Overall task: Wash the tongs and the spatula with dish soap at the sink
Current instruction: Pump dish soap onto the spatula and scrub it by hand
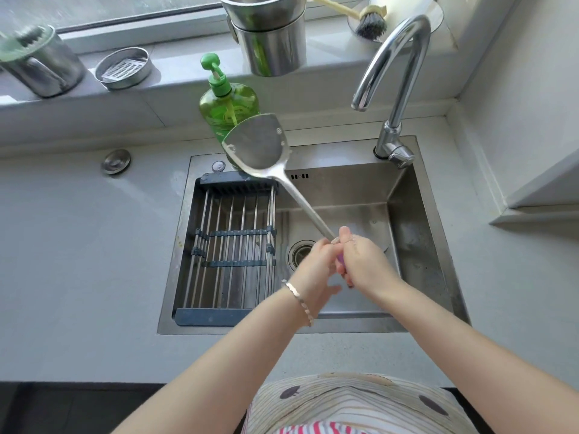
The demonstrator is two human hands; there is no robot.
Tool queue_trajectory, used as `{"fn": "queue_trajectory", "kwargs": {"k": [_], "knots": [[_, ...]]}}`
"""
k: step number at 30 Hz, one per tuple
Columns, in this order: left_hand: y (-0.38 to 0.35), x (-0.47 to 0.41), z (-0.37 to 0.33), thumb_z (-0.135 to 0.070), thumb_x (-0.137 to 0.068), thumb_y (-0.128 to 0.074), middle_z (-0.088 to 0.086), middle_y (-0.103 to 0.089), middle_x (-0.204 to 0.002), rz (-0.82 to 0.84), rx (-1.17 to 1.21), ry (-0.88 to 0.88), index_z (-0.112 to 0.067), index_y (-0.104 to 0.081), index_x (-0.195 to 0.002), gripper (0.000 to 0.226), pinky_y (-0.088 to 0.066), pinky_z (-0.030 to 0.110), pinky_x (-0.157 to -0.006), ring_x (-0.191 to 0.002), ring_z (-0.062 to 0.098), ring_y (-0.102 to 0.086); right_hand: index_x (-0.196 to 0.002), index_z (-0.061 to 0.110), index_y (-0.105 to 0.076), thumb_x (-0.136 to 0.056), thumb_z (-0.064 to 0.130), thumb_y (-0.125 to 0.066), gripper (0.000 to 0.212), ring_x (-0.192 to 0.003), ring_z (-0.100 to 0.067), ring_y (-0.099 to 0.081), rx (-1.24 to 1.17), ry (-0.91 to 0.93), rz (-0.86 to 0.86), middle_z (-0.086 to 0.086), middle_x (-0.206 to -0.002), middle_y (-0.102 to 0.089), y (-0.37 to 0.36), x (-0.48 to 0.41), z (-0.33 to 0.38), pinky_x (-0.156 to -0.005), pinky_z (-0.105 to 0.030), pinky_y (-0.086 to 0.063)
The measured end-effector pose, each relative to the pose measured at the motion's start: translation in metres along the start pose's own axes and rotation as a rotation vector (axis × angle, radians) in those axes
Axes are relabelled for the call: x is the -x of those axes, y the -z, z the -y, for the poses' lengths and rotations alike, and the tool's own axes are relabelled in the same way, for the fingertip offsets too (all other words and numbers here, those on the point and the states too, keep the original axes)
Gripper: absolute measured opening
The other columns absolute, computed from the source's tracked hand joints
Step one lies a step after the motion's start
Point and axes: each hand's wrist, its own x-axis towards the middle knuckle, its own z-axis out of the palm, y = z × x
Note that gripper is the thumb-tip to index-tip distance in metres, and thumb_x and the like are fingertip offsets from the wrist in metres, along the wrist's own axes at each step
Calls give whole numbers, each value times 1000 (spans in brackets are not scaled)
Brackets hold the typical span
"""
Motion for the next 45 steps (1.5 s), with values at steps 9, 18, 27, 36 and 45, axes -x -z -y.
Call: {"fn": "queue_trajectory", "kwargs": {"k": [9,18,27,36,45], "knots": [[-5,-8,6,-33,-97,-43,-3,-56,-88,20,123,37,-30,-40,-119,23,-49,28,-53,-69,15,-56,-143,9,-35,-101,13,-33,42,-132,-16,-35,128,264,-7,-2,-135,-37,-8,15,-24,-96,-5,-27],[21,-9,7,-7,-81,-63,2,-46,-61,-145,-377,30,-12,-47,-95,21,-39,17,-38,-38,9,-41,-142,1,-30,-71,-11,-33,72,-140,10,-5,483,647,-18,0,-148,-25,40,8,-34,-113,-9,-5],[43,13,-14,-35,-87,-53,1,-39,-53,-98,-1365,-32,-18,-38,-54,40,-32,24,-48,-53,21,-40,-142,3,-31,-71,0,-47,73,-141,-24,-19,978,629,-121,-12,-149,-35,30,-35,-37,-118,-30,-2],[41,11,-14,-22,-85,-47,2,-52,-60,-131,-1367,45,-13,-52,-72,17,-52,29,-63,-56,23,-56,-131,5,-35,-62,2,-34,69,-132,-26,-29,920,813,-71,-17,-134,-52,9,-18,-42,-115,-33,-8],[40,11,-15,-16,-84,-55,4,-44,-51,-27,-1088,135,-10,-48,-67,19,-36,18,-39,-36,16,-40,-127,2,-35,-62,-7,-44,66,-127,-30,-31,882,723,-165,-22,-125,-56,26,-16,-43,-114,-32,-6]]}}
